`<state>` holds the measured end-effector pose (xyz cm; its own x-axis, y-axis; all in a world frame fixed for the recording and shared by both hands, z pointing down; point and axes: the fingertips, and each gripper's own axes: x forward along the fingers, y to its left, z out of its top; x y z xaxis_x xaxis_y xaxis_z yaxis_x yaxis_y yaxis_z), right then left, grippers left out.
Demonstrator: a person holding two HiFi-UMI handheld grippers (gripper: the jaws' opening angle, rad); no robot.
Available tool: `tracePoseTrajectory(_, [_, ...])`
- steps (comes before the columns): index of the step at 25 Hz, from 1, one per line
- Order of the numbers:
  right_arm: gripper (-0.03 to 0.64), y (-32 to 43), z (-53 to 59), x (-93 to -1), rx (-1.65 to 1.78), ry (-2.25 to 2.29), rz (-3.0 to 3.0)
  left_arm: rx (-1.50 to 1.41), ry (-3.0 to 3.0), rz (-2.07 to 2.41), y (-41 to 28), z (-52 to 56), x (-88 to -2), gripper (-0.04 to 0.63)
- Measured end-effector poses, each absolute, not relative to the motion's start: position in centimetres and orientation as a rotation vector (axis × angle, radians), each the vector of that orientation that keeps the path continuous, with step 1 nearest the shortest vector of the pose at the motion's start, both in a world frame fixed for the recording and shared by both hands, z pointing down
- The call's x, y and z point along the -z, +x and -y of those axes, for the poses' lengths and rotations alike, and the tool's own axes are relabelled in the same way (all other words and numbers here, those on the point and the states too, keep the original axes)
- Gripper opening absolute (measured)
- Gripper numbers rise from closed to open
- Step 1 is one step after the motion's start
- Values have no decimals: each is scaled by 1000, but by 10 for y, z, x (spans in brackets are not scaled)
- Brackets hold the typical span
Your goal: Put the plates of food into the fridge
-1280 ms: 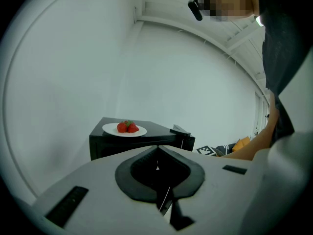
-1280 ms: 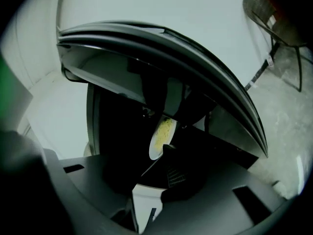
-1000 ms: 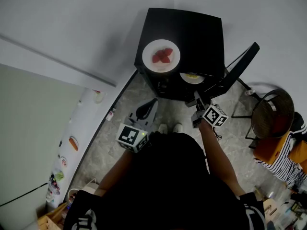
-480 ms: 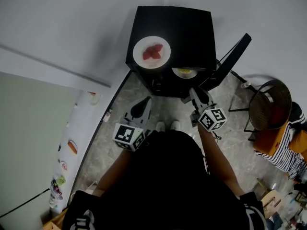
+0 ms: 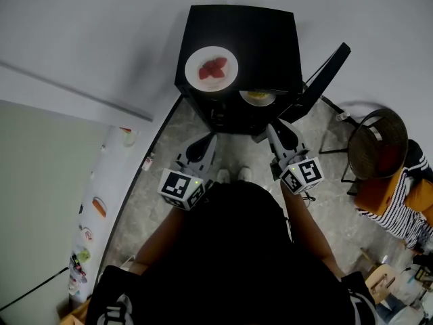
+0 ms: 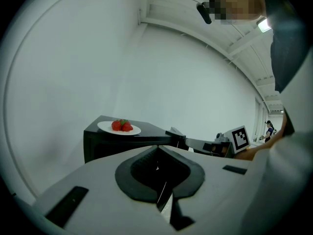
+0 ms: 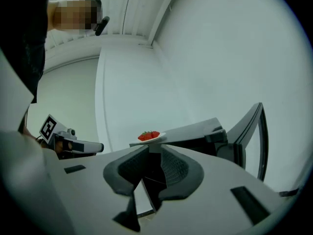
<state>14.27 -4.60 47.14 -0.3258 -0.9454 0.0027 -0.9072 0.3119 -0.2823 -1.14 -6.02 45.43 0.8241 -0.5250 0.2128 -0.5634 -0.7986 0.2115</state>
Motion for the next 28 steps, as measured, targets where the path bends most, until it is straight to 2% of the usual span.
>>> tracePoseTrajectory(12, [91, 105, 20, -410, 205, -1563, -2514, -172, 2741, 966, -26, 65, -445, 23])
tracePoseTrajectory(28, [91, 71, 42, -427, 293, -1482, -2554, -109, 2702, 1031, -49, 78, -443, 23])
